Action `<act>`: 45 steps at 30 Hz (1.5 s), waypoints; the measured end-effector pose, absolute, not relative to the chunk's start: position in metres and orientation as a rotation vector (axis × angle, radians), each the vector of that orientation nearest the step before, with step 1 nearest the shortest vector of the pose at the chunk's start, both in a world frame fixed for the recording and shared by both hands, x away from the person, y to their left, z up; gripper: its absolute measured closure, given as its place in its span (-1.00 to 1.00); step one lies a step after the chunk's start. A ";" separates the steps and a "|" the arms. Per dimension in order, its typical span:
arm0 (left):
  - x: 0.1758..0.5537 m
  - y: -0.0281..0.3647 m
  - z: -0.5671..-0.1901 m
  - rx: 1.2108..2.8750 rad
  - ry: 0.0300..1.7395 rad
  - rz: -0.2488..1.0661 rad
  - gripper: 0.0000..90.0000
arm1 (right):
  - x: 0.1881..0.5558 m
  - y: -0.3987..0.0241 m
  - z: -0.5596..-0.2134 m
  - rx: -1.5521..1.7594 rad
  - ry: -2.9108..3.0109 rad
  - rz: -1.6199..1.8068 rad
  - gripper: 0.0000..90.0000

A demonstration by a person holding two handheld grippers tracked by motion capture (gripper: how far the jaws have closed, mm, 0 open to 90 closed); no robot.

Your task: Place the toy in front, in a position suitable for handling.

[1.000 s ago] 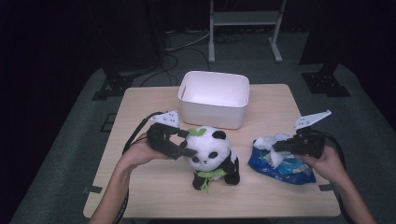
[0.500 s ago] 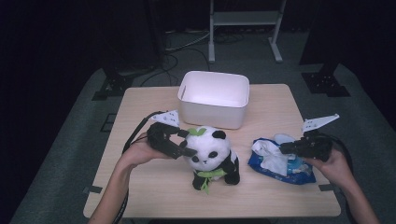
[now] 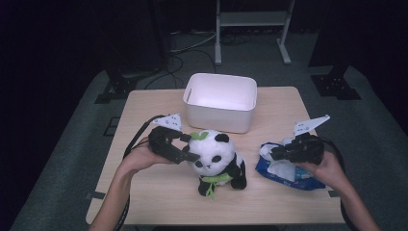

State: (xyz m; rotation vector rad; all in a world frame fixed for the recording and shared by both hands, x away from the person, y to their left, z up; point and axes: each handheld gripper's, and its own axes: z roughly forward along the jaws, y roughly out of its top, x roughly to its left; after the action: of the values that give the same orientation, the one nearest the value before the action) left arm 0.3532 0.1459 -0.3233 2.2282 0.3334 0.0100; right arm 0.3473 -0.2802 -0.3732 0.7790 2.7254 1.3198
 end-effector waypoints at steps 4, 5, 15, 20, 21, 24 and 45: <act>0.352 0.149 -0.324 2.231 0.333 0.012 -0.36 | 0.350 -0.265 -0.373 0.729 2.748 1.345 0.59; 0.352 0.150 -0.324 2.229 0.335 0.011 -0.36 | 0.350 -0.261 -0.372 0.718 2.753 1.357 0.59; 0.351 0.160 -0.328 2.224 0.349 0.013 -0.36 | 0.354 -0.221 -0.373 0.589 2.818 1.396 0.57; 0.350 0.164 -0.329 2.222 0.360 0.013 -0.36 | 0.356 -0.201 -0.376 0.533 2.851 1.401 0.57; 0.350 0.165 -0.329 2.223 0.360 0.014 -0.36 | 0.356 -0.197 -0.376 0.528 2.858 1.402 0.56; 0.349 0.168 -0.330 2.225 0.366 0.013 -0.36 | 0.357 -0.185 -0.377 0.493 2.875 1.402 0.56; 0.338 0.187 -0.319 2.274 0.348 0.077 -0.59 | 0.360 -0.156 -0.374 0.428 2.899 1.367 0.60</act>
State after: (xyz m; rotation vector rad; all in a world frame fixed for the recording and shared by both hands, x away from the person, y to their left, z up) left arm 0.3379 0.1869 -0.3187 2.2744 0.3481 0.0767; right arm 0.3603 -0.1557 -0.3743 0.4280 2.8986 1.3669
